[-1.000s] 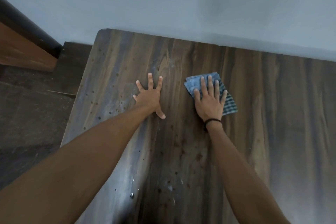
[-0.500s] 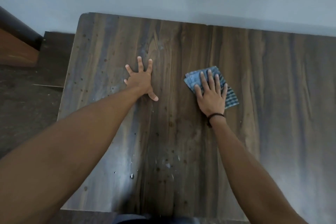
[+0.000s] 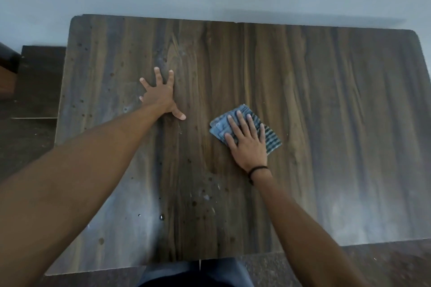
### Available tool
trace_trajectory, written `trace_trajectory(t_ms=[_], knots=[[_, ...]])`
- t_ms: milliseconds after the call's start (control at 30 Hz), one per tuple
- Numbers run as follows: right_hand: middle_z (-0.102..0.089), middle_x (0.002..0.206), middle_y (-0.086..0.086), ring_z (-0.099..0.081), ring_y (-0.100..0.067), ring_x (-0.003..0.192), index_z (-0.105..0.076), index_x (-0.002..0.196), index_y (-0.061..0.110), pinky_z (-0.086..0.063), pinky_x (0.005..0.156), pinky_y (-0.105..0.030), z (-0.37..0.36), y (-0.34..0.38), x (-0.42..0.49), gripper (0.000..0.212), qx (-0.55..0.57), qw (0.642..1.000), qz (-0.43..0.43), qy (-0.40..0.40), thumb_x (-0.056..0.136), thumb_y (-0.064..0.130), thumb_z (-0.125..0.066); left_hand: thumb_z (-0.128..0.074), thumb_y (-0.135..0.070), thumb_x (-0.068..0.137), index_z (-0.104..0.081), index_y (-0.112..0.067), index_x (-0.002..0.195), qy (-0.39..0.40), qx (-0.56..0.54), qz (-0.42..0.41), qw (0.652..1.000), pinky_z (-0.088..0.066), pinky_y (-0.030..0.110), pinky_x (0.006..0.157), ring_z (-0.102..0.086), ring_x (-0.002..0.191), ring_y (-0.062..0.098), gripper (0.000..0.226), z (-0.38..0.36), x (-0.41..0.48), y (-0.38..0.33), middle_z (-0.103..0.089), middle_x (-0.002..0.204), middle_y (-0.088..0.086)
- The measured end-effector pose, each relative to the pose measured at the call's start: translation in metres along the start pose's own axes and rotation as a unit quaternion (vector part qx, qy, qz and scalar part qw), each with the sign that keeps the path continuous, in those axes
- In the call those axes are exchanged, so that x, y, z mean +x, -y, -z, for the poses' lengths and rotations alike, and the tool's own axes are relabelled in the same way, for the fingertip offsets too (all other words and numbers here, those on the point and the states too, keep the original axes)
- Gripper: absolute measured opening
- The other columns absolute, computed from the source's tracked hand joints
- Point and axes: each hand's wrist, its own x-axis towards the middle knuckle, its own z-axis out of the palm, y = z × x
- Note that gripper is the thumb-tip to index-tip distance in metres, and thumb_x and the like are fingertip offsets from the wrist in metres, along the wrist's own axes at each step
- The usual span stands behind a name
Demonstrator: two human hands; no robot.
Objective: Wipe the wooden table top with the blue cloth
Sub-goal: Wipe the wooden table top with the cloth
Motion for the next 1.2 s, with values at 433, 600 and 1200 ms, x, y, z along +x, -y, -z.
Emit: trace_trajectory(t_ms=[433,600,1200], knots=[[0.007,0.166,0.015,0.015,-0.015,0.153,-0.001,0.158,0.043,0.004,0.123,-0.053,-0.023,0.020,-0.065,0.058,-0.023,0.995,0.086,0.040,0.104,0.060,-0.014,-0.095,-0.043,0.062,0.023,-0.042,0.155,0.036,-0.005,-0.024,0.999,-0.006,0.072,0.115,0.030,0.147,0.043,0.150,-0.055,-0.043,0.013,0.045,0.156,-0.005],[-0.001,0.167,0.014,0.003,-0.015,0.154,-0.007,0.158,0.045,0.004,0.123,-0.049,-0.012,-0.034,-0.051,0.058,-0.102,0.947,0.297,0.065,0.103,0.062,-0.019,-0.095,-0.046,0.059,0.020,-0.042,0.156,0.019,-0.005,-0.039,0.999,-0.010,0.074,0.114,0.028,0.147,0.044,0.151,-0.055,-0.042,0.015,0.042,0.158,-0.006],[0.006,0.165,0.021,0.008,-0.010,0.154,-0.001,0.155,0.052,0.004,0.124,-0.047,-0.022,-0.003,-0.063,0.059,-0.043,0.992,0.113,0.038,0.101,0.067,-0.018,-0.094,-0.048,0.060,0.017,-0.040,0.157,0.004,-0.013,-0.055,0.998,-0.011,0.072,0.116,0.026,0.149,0.042,0.148,-0.056,-0.047,0.020,0.040,0.159,-0.006]])
